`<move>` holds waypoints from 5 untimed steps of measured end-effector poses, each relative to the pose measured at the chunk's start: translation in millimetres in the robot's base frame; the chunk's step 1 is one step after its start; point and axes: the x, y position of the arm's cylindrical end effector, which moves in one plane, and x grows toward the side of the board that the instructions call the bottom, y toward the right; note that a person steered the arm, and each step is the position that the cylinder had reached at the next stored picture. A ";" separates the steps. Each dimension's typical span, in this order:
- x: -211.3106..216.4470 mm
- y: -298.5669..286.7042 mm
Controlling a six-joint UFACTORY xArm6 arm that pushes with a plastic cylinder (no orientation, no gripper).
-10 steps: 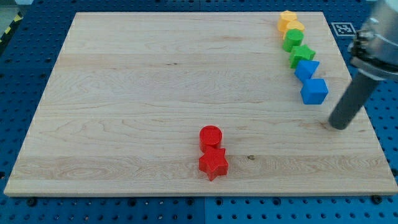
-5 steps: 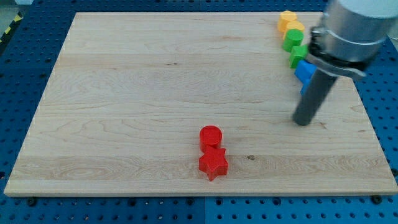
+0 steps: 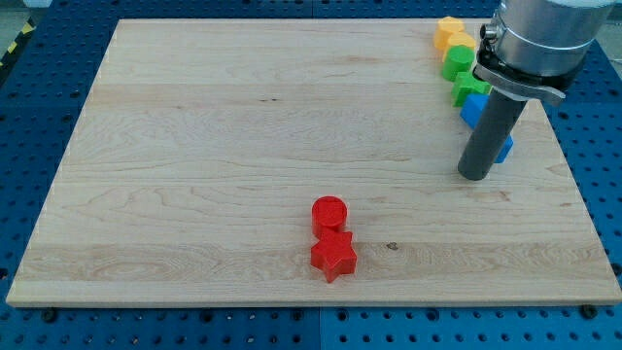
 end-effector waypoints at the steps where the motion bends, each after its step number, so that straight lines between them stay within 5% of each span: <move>1: 0.0 0.0; 3: 0.6 91.7; 5: -68.9 107.9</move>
